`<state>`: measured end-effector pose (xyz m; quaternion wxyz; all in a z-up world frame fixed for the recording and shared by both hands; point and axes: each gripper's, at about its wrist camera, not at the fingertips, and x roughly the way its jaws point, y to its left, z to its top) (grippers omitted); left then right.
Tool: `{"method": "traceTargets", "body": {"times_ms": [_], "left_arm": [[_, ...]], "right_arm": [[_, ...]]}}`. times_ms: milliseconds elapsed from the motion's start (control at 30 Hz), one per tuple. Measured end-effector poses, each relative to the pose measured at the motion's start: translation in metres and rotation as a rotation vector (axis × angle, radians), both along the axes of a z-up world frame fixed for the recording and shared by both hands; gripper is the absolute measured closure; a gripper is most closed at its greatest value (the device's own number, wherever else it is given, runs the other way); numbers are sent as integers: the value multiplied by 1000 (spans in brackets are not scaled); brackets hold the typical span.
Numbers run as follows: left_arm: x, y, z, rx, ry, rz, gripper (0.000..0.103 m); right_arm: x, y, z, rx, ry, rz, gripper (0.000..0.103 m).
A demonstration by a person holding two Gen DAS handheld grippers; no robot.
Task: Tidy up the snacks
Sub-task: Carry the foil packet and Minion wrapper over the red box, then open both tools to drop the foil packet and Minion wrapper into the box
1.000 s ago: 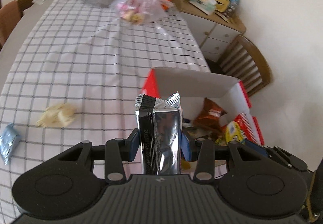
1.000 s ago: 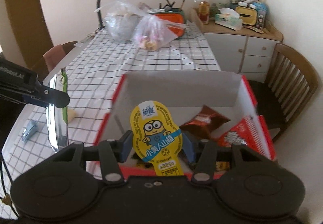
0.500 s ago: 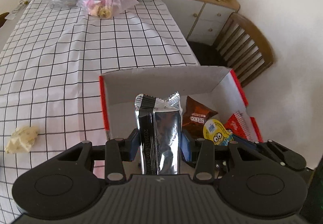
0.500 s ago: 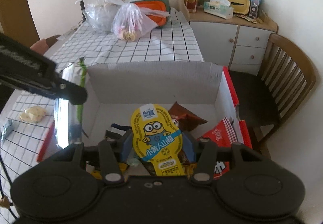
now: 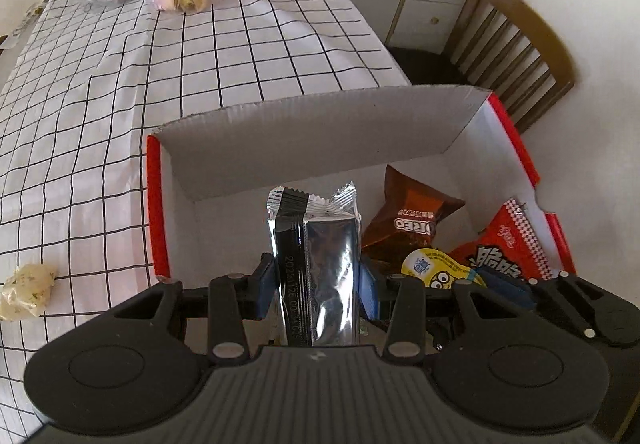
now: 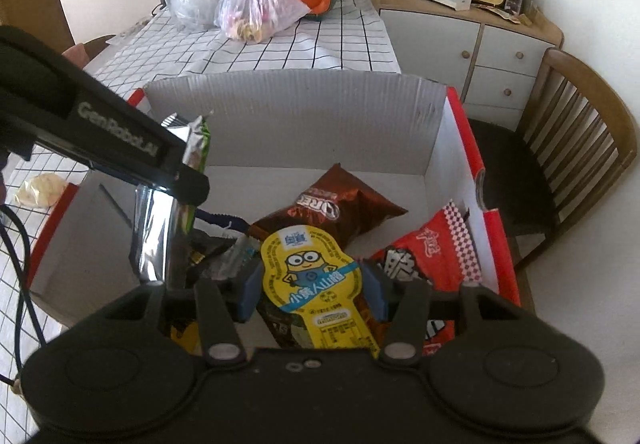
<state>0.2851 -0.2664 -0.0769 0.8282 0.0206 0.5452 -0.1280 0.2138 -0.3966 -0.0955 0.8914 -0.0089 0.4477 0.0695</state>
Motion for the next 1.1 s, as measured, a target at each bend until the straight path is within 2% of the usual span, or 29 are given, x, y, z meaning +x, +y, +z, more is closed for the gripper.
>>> {"method": "traceTargets", "body": {"times_ms": [333,567,767,1100], "left_arm": [[8,-4,-21,43,40,16,61],[9,-4,-22,44,39,22,61],[5,-1,-17,31,18,31,47],[-16,13,5,-13,-43,37,47]], "right_arm": [[1,-2,-4,6,13,14,52],[-1,-4,-5,16,14,12,50],[-4,-6,-2,27,0,11,44],[-19,-8,24,62,-55,22,40]]}}
